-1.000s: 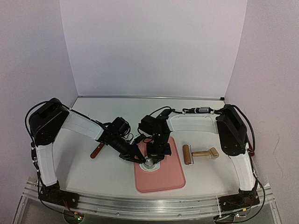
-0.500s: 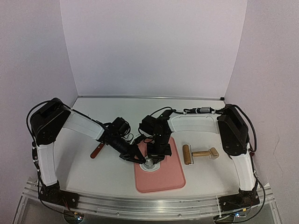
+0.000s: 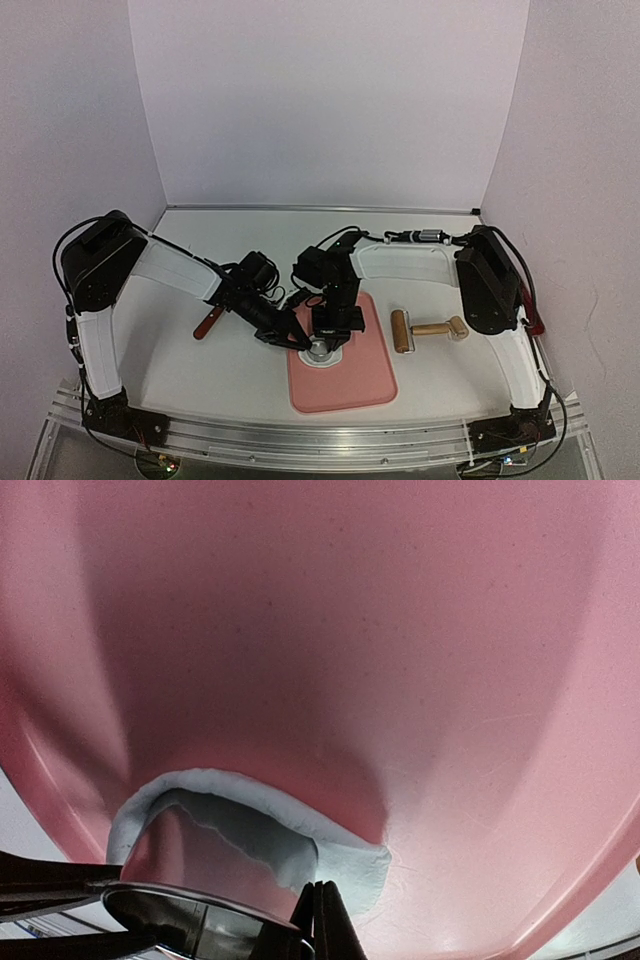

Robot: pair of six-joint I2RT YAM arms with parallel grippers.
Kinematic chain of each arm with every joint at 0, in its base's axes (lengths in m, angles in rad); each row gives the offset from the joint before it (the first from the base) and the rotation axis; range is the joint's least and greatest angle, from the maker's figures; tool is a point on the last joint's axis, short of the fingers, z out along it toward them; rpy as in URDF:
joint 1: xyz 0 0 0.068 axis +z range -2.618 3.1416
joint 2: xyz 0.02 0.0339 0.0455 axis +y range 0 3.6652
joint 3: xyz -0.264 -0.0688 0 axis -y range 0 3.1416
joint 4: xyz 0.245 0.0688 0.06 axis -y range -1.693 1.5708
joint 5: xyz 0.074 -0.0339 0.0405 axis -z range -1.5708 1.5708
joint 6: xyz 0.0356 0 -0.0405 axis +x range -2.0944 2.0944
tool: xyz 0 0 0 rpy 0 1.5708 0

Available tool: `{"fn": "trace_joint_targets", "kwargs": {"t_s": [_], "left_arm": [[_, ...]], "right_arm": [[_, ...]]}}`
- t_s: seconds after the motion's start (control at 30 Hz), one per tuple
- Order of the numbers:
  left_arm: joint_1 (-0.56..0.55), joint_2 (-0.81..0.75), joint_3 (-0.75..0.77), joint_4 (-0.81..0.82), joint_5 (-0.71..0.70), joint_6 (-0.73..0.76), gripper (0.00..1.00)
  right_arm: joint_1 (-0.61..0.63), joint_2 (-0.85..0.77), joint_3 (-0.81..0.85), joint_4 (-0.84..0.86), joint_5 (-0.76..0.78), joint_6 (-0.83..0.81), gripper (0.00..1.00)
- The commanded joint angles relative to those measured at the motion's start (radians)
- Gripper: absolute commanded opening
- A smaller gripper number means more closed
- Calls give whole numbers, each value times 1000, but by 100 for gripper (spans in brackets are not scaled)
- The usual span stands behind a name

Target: Roll out the dumpling wrappers from the dough

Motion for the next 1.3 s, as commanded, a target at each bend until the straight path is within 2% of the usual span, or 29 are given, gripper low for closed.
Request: {"fn": "trace_joint_targets", "kwargs": {"t_s": [0.0,0.23,0.43,0.6,0.73,0.87,1.07,1.27], "left_arm": [[-19,122,-40,-304,-313,35,9],[-19,69,58,-358,-338,79,10],[-19,5,167,-413,-343,100,14],[-19,-32,253,-461,-358,109,17],[-17,-59,312,-492,-369,120,23],[-17,-106,304,-482,-360,112,28],[-17,-188,212,-427,-347,90,32],[-17,-182,157,-406,-336,77,32]], "right_arm": [[30,204,-99,12,19,-2,0],[1,171,-82,-10,59,-31,0],[-8,201,-17,-65,85,-53,0],[-9,204,-28,-75,88,-33,0],[-8,200,-47,-71,88,-15,0],[-8,207,-47,-70,85,-7,0],[-8,206,-41,-70,89,2,0],[-9,209,-38,-71,90,8,0]]}}
